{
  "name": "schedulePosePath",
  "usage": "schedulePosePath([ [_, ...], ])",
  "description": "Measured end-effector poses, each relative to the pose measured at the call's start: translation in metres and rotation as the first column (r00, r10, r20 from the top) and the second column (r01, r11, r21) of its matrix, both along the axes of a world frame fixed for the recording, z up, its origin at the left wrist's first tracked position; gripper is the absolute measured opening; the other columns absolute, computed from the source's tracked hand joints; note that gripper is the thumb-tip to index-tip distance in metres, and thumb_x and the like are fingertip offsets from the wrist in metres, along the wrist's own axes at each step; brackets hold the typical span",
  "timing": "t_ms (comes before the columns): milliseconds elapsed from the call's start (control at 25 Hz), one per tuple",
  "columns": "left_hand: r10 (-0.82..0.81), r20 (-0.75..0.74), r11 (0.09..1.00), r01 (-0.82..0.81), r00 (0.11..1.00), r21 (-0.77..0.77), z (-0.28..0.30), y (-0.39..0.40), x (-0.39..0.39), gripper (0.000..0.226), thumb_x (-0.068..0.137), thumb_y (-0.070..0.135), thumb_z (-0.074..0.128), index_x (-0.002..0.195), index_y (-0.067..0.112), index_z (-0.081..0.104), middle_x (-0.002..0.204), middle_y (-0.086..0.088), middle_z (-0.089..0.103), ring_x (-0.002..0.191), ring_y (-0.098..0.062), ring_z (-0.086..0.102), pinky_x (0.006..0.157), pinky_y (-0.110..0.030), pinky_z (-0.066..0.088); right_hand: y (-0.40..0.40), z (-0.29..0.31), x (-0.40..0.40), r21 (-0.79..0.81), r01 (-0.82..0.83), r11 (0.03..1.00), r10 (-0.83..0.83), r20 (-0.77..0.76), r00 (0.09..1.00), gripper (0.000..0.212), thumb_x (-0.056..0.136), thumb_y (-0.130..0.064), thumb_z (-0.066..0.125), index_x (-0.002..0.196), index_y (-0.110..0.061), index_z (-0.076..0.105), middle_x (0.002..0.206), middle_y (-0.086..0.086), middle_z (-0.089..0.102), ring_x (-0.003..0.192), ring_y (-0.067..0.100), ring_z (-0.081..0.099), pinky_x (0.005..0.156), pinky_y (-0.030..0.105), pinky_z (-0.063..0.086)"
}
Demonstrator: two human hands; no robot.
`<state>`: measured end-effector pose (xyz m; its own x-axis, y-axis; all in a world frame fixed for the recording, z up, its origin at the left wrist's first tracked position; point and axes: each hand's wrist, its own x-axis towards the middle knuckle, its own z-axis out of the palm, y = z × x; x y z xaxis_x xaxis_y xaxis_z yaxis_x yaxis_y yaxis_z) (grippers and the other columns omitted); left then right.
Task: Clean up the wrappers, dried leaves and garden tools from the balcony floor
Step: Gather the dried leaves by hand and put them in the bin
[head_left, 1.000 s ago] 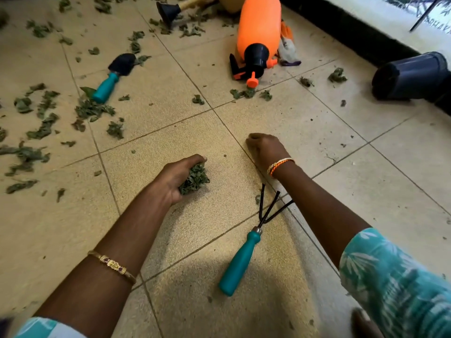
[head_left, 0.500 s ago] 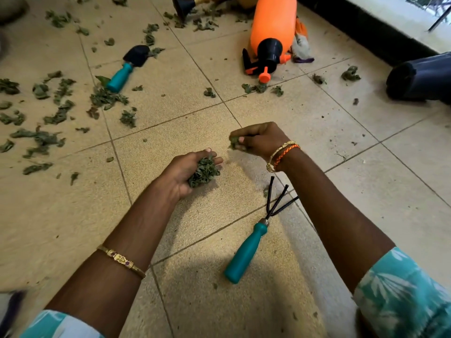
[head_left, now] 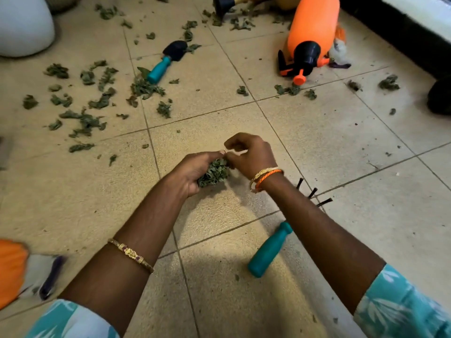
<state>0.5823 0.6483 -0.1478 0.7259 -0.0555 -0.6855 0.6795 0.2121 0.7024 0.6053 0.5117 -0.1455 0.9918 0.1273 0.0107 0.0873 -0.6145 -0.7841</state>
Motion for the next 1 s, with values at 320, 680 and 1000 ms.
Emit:
schedulePosePath([
  [320, 0.139, -0.004, 0.989, -0.139, 0.99, 0.05, -0.002, 0.027, 0.004, 0.016, 0.087, 0.018, 0.066, 0.098, 0.007, 0.068, 0.097, -0.013, 0.069, 0.073, -0.02, 0.066, 0.049, -0.023, 0.056, -0.031, -0.045, 0.029, -0.509, 0.14, 0.849, -0.121, 0.069, 0.99, 0.025, 0.084, 0.009, 0.049, 0.097, 0.003, 0.069, 0.108, 0.023, 0.058, 0.098, 0.037, 0.056, 0.079, 0.035, 0.048],
  [680, 0.158, -0.016, 0.986, -0.157, 0.987, 0.063, -0.001, 0.035, -0.006, 0.026, 0.084, 0.019, 0.069, 0.105, 0.004, 0.066, 0.096, -0.013, 0.067, 0.068, -0.019, 0.065, 0.043, -0.022, 0.051, -0.013, -0.042, 0.011, -0.424, -0.081, 0.902, 0.118, 0.061, 0.991, 0.019, 0.087, -0.002, 0.054, 0.096, -0.001, 0.071, 0.1, 0.021, 0.063, 0.092, 0.033, 0.059, 0.077, 0.032, 0.048],
  [1000, 0.1, -0.048, 0.99, -0.094, 0.994, 0.1, -0.005, 0.038, -0.019, 0.037, 0.082, 0.024, 0.071, 0.112, 0.004, 0.065, 0.105, -0.016, 0.068, 0.071, -0.021, 0.066, 0.057, -0.028, 0.053, 0.001, -0.032, 0.007, -0.469, -0.166, 0.868, 0.205, 0.033, 0.978, 0.02, 0.083, 0.006, 0.053, 0.088, -0.001, 0.072, 0.093, 0.02, 0.067, 0.089, 0.033, 0.062, 0.08, 0.038, 0.052],
])
